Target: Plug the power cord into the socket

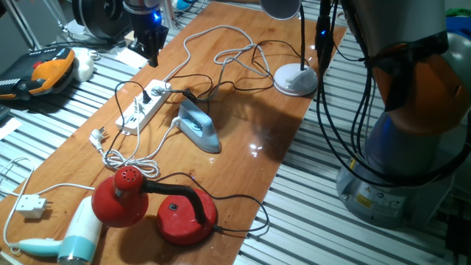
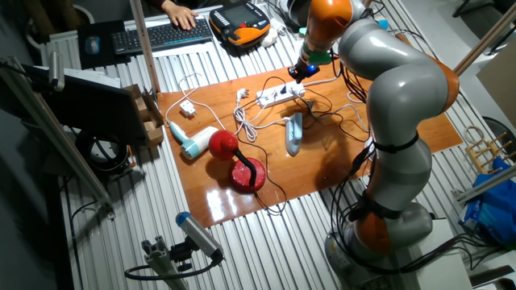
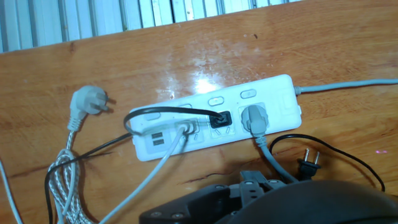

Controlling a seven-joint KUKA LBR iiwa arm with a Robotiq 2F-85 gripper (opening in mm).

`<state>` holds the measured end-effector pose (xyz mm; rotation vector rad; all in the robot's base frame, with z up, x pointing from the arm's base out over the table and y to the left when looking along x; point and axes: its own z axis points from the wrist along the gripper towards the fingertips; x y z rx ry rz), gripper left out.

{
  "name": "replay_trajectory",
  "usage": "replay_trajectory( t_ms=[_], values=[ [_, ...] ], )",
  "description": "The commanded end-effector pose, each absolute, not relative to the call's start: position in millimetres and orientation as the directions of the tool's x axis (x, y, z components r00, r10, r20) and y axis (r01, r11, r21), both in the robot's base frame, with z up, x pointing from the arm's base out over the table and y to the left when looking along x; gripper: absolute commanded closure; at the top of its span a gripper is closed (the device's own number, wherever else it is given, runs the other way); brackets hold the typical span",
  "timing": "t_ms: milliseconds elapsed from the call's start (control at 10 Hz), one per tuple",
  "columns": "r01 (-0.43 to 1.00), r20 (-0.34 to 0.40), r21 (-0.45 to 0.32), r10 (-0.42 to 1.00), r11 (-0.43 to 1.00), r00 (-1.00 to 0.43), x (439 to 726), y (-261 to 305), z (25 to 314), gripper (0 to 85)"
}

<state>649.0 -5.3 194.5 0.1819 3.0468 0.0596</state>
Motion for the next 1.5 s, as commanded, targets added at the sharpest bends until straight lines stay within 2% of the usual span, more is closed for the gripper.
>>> replay_trajectory(
  t_ms=[0,500,800,1000,1100,1400],
  values=[
    [0.117,-0.086,0.041,0.12,0.992,-0.989,649.0,-5.4,194.5,85.0],
    [0.156,-0.121,0.012,0.156,0.988,-0.98,649.0,-5.4,194.5,85.0],
    [0.234,-0.073,-0.006,0.233,0.972,-0.97,649.0,-5.4,194.5,85.0],
    [0.242,0.003,0.001,0.242,0.97,-0.97,649.0,-5.4,194.5,85.0],
    [0.23,0.013,-0.009,0.231,0.973,-0.973,649.0,-5.4,194.5,85.0],
    [0.218,0.037,0.021,0.217,0.976,-0.975,644.5,-4.7,196.9,85.0]
  ],
)
